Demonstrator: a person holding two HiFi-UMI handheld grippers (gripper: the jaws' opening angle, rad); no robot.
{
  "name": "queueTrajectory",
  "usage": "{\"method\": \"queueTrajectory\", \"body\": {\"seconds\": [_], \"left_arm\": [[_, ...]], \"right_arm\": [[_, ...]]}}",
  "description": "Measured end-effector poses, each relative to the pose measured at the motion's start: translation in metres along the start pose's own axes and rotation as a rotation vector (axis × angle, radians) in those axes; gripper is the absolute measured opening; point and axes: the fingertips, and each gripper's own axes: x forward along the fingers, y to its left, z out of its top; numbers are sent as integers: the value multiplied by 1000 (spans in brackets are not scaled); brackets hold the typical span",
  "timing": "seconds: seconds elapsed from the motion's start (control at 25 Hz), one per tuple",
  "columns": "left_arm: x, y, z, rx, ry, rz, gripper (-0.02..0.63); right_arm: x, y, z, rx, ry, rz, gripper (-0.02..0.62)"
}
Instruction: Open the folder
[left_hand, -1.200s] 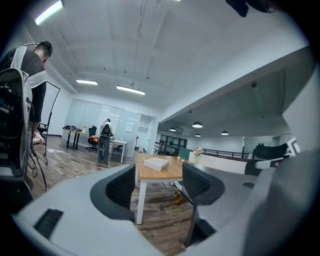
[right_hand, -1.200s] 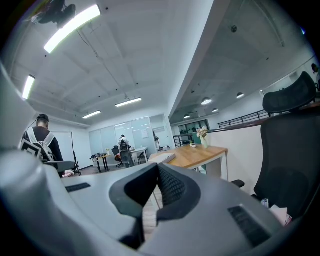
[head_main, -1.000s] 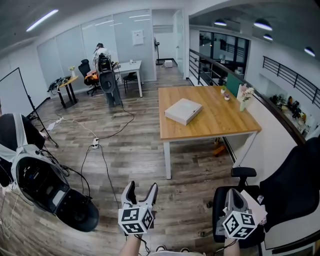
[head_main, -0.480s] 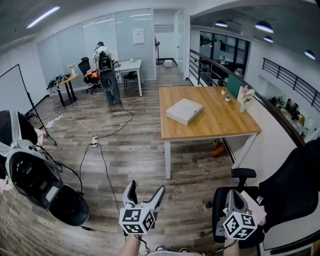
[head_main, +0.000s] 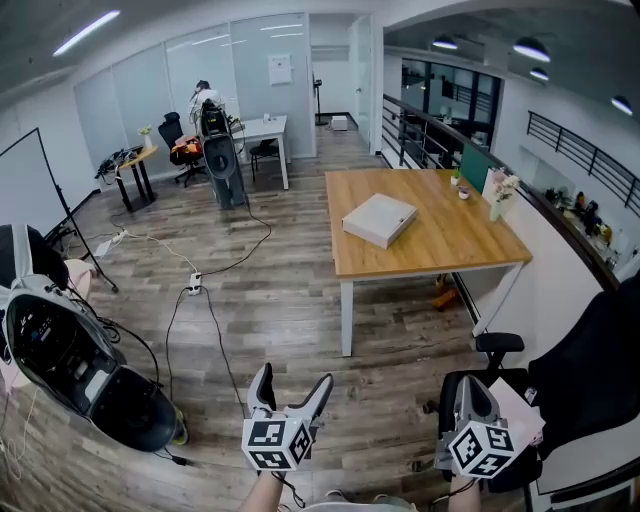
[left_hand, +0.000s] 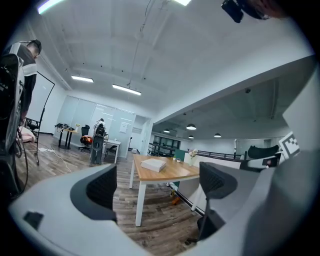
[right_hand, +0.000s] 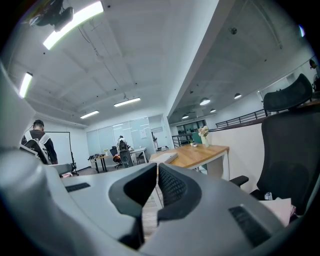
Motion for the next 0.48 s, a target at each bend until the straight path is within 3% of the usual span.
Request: {"method": "queueTrajectory", "body": {"seconds": [0.2, 0.48], "left_arm": [[4, 22, -15, -24, 51, -2, 517], [33, 19, -45, -46, 118, -42, 515]], "right_arm": [[-2, 20, -18, 6, 31, -1, 11], [5, -4, -34, 29, 57, -64, 11]]}}
